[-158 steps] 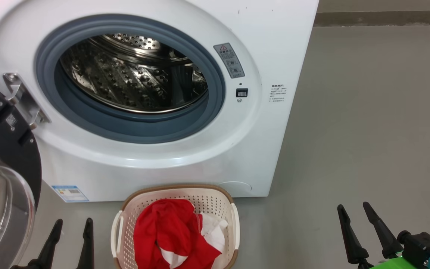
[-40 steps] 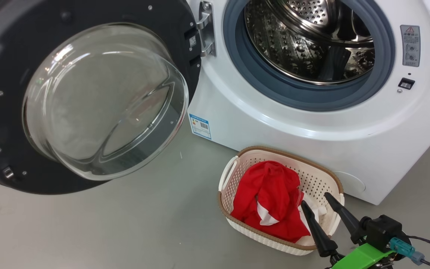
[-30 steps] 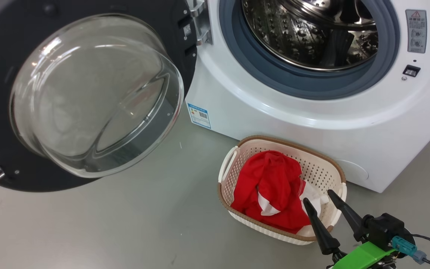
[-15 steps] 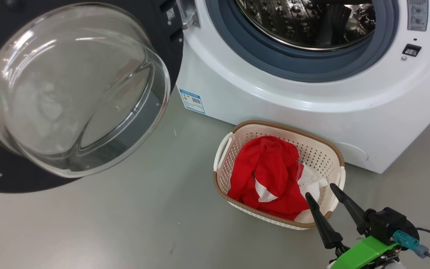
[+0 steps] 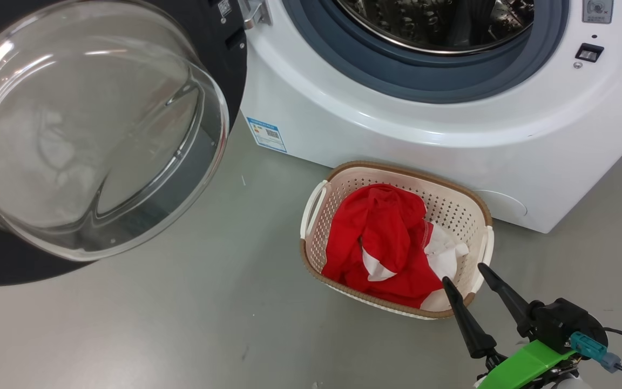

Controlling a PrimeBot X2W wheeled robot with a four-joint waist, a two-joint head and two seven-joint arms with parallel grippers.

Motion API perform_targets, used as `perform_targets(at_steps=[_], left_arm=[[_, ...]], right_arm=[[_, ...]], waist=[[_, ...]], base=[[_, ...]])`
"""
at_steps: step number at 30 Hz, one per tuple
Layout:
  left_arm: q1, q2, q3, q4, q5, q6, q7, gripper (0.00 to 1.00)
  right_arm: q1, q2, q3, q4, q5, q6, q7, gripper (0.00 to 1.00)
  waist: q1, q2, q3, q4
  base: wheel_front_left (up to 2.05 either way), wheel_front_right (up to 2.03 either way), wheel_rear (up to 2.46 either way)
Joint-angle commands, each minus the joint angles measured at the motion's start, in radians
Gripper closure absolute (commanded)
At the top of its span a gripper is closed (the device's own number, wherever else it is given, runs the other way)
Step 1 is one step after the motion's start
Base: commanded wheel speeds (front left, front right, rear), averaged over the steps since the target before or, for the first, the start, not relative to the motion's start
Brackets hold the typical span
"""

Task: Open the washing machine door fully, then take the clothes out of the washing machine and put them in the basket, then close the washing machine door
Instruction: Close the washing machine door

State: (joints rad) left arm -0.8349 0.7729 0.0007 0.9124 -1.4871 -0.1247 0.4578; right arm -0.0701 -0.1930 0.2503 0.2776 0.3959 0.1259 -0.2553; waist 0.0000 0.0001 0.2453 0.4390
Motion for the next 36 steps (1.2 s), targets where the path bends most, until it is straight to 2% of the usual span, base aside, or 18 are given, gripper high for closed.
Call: perform_targets(at_steps=[1, 7, 17, 24, 36], left_arm=[[0.007, 0.084, 0.030, -0.013, -0.016, -0.006, 0.012, 1.00], [0.024, 0.087, 0.024, -0.023, -0.029, -0.006, 0.038, 1.00], [0.073, 0.084, 0.003, -0.102, -0.065, -0.006, 0.148, 1.00], [0.130, 0.085, -0.013, -0.216, -0.088, -0.006, 0.232, 1.00], [0.244, 0.085, -0.006, -0.473, -0.114, -0.006, 0.311, 1.00]], right_arm=[[-0.029, -0.004, 0.026, -0.027, -0.017, 0.005, -0.006, 0.00], [-0.026, 0.000, 0.026, -0.029, -0.016, 0.005, -0.006, 0.00], [-0.016, 0.008, 0.019, -0.030, -0.013, 0.005, -0.006, 0.00], [0.001, 0.015, 0.009, -0.035, -0.006, 0.005, -0.006, 0.00], [0.033, 0.028, 0.002, -0.044, 0.010, 0.005, -0.006, 0.00]], waist=[[0.0000, -0.0001, -0.001, -0.003], [0.0000, -0.0001, -0.007, -0.009], [0.0000, -0.0001, -0.038, -0.009], [0.0000, -0.0001, -0.074, -0.008], [0.0000, -0.0001, -0.137, -0.017]], base=[[0.00, 0.00, 0.00], [0.00, 0.00, 0.00], [0.00, 0.00, 0.00], [0.00, 0.00, 0.00], [0.00, 0.00, 0.00]])
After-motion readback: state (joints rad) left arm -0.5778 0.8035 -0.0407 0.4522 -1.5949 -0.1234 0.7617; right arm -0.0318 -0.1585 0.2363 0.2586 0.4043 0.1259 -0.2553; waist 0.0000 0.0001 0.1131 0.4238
